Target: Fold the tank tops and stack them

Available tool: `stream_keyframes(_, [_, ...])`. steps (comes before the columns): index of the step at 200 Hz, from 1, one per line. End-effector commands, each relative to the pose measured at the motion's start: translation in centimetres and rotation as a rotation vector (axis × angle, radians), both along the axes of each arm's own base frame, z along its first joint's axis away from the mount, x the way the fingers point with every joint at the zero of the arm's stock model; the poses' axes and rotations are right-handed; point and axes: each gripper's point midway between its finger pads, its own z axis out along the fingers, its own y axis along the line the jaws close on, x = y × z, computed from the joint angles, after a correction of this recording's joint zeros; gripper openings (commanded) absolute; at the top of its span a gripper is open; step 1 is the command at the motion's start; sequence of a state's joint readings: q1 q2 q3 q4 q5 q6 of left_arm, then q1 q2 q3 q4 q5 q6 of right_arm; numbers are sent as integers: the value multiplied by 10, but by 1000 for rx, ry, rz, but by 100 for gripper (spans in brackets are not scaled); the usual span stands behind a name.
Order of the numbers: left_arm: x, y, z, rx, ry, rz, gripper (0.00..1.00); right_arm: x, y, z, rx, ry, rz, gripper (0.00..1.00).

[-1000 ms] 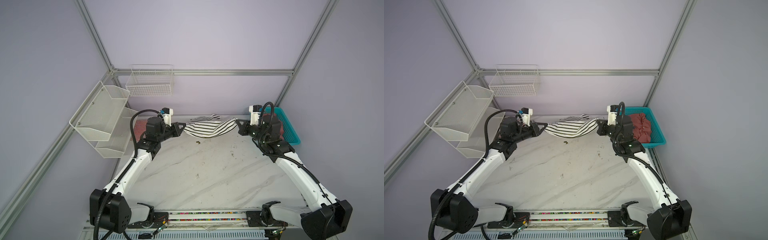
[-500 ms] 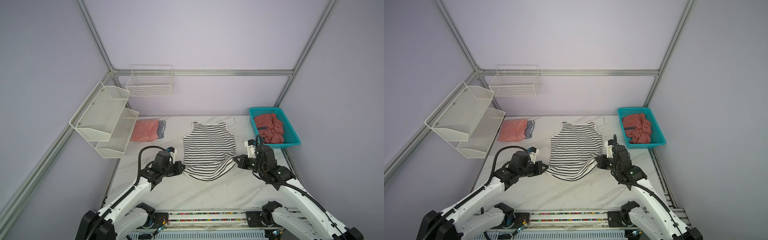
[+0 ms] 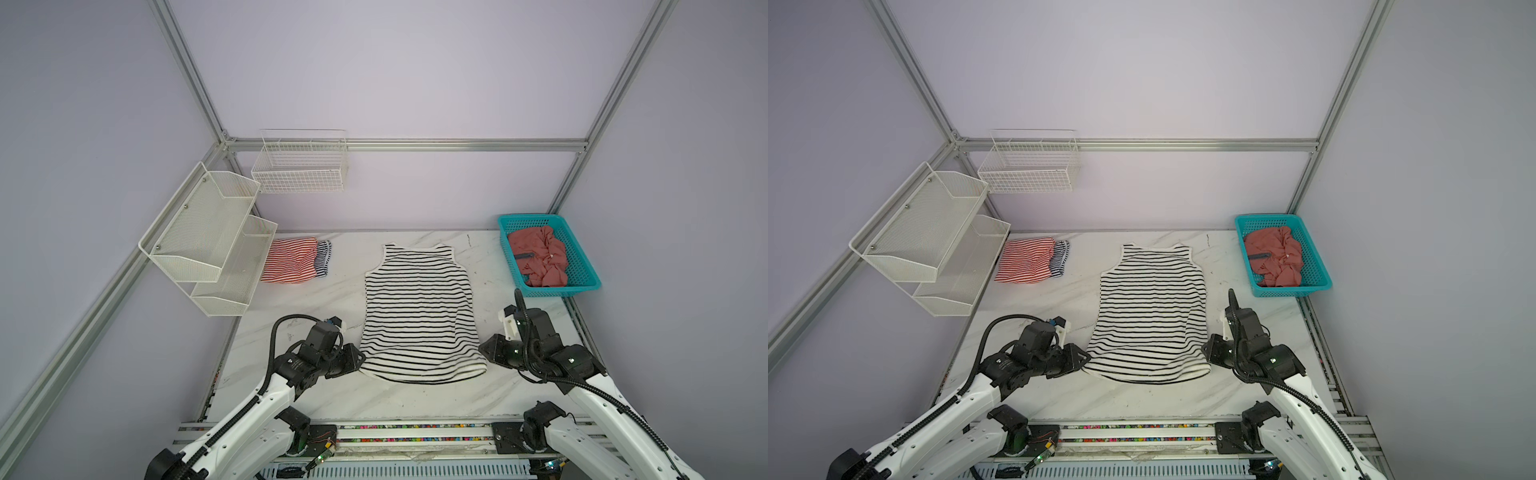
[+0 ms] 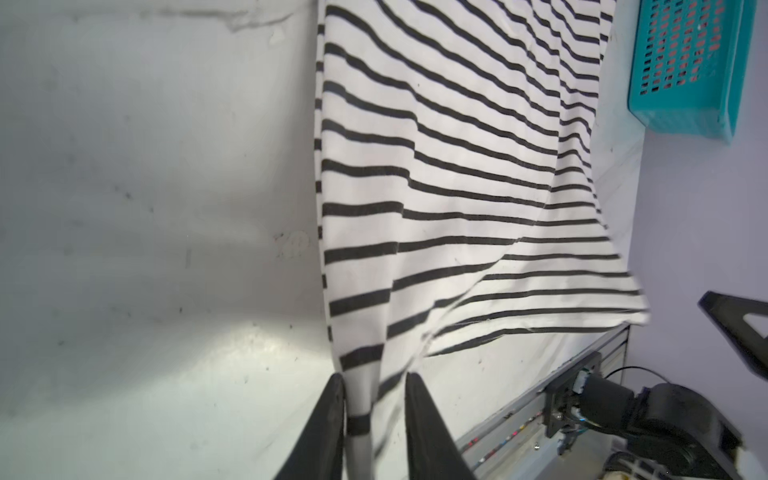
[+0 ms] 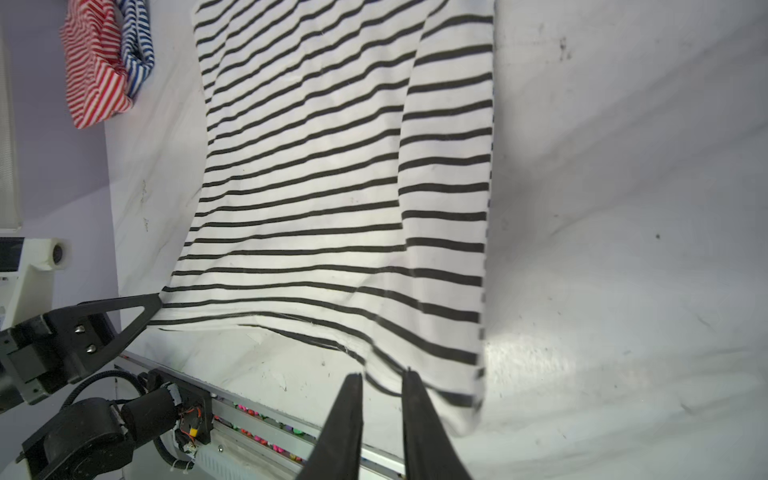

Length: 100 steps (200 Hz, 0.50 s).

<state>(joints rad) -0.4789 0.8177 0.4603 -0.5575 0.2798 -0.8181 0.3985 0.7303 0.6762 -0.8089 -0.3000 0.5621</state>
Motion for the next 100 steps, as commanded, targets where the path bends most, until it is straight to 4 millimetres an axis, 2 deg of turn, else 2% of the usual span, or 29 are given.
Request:
stream_keyframes(1, [-23, 8, -14, 15, 79, 12, 38, -22, -15, -4, -63, 82, -27, 28])
stream_keyframes(11, [-28, 10, -12, 9, 84, 16, 45, -22, -16, 0, -61, 74, -36, 29])
stream_keyframes(30, [-30, 11, -1, -15, 59, 33, 50, -13, -15, 7, -51, 38, -50, 33])
stream_keyframes(48, [-19, 13, 19, -21, -14, 69, 54, -2, -5, 9, -14, 16, -41, 34])
stream_keyframes(76, [28, 16, 60, 27, -236, 116, 56, 22, 12, 6, 38, -18, -16, 31])
stream_keyframes(100, [85, 0, 96, 85, -367, 110, 55, 48, 27, 2, 58, -47, 1, 29])
